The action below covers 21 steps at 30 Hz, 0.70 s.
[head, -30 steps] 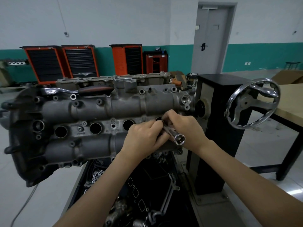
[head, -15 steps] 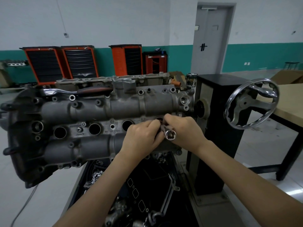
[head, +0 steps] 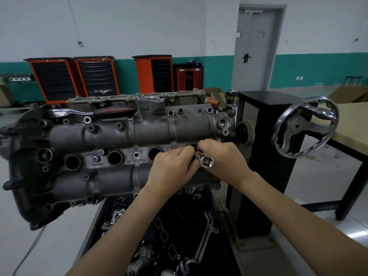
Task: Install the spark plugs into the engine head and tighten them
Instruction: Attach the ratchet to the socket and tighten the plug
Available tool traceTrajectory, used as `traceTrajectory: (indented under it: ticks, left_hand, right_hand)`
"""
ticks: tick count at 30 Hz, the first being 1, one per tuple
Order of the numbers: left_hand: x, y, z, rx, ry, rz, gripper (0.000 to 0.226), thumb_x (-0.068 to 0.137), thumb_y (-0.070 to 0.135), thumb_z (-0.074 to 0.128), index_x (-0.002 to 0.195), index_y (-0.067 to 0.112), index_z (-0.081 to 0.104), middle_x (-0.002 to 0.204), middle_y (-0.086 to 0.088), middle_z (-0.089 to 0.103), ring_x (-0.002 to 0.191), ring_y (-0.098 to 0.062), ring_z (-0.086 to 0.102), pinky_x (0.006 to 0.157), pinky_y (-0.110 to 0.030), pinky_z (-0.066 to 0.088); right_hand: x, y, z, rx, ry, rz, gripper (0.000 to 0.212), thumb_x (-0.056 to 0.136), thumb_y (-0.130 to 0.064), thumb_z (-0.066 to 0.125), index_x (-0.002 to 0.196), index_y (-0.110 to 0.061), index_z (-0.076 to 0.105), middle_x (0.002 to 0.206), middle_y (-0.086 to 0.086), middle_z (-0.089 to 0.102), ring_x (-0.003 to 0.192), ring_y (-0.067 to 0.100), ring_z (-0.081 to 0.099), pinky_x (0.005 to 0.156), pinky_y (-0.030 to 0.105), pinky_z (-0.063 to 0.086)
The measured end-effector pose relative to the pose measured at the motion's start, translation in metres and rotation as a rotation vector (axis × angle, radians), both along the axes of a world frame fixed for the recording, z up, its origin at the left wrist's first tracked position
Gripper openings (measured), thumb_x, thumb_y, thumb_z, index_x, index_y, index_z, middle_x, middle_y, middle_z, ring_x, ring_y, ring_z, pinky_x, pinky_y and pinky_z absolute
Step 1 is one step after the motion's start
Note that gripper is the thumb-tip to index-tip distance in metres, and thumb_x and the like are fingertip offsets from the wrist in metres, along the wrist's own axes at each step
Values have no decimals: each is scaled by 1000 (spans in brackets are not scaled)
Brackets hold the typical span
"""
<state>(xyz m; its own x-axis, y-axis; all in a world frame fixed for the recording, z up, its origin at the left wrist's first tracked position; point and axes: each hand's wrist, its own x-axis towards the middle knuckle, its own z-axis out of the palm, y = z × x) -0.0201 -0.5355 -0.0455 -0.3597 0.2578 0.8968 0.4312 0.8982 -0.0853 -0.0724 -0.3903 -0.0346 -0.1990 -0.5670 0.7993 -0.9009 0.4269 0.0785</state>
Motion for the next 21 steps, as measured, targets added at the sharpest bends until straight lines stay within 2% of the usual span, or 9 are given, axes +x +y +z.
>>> traceTrajectory:
  ticks: [3, 5, 7, 10, 12, 14, 17, 19, 21]
  left_hand:
    - [1, 0, -1, 26, -29, -8, 36, 90, 27, 45, 69, 1, 57, 58, -7, 55, 40, -24, 50, 34, -25, 35]
    - [2, 1, 0, 31, -51, -29, 47, 97, 32, 33, 76, -2, 57, 67, -10, 55, 42, -24, 49, 34, -25, 34]
    - [4, 2, 1, 40, -67, -38, 46, 97, 33, 32, 76, -1, 54, 68, -9, 52, 40, -23, 45, 35, -23, 30]
    - [3, 2, 2, 39, -67, -6, 33, 85, 31, 48, 67, 4, 50, 58, -5, 50, 38, -21, 45, 36, -22, 28]
    - [1, 2, 1, 6, -33, 15, 34, 83, 30, 52, 59, 6, 50, 51, -4, 50, 38, -21, 46, 37, -21, 27]
    - [1, 1, 0, -14, -16, 8, 35, 85, 26, 51, 56, 6, 50, 49, -5, 49, 37, -22, 46, 37, -23, 28]
    - [2, 1, -1, 18, -48, 9, 33, 88, 23, 46, 66, 1, 58, 57, -7, 56, 40, -24, 51, 33, -26, 35]
    - [4, 2, -1, -2, -56, 21, 33, 89, 24, 42, 70, 0, 57, 61, -8, 56, 40, -24, 49, 35, -24, 31]
    - [4, 4, 1, -16, -57, 14, 31, 88, 25, 42, 70, 3, 53, 62, -6, 51, 39, -22, 45, 38, -21, 24]
  right_hand:
    - [2, 0, -1, 6, -66, 4, 33, 79, -27, 58, 100, -1, 61, 79, 4, 68, 60, 21, 64, 42, 32, 47]
    - [2, 1, -1, 40, -90, 30, 38, 79, -25, 53, 109, -4, 61, 89, 4, 69, 67, 22, 65, 46, 35, 49]
    - [0, 2, -2, 51, -100, 35, 33, 80, -19, 47, 104, -4, 64, 85, 5, 69, 66, 23, 64, 47, 37, 48]
    - [0, 1, -1, 16, -58, 15, 9, 79, -8, 56, 76, 0, 59, 63, 7, 59, 51, 26, 56, 38, 37, 43]
    - [0, 0, -1, -26, -51, 6, 14, 75, -7, 62, 67, -2, 53, 56, 8, 52, 45, 26, 49, 35, 36, 40]
    - [0, -1, 0, -54, -67, -2, 16, 77, -14, 63, 70, -2, 54, 57, 6, 55, 45, 25, 52, 36, 34, 42]
    - [1, 0, -1, 5, -78, -25, 33, 80, -31, 54, 97, -4, 60, 77, 3, 68, 60, 19, 65, 43, 30, 48]
    - [-1, 1, -2, 43, -92, 8, 38, 78, -27, 47, 105, -5, 62, 89, 3, 70, 71, 20, 67, 48, 33, 50]
    - [-2, 2, -2, 50, -86, 20, 31, 78, -19, 44, 97, -4, 64, 83, 4, 68, 68, 23, 65, 46, 36, 48]
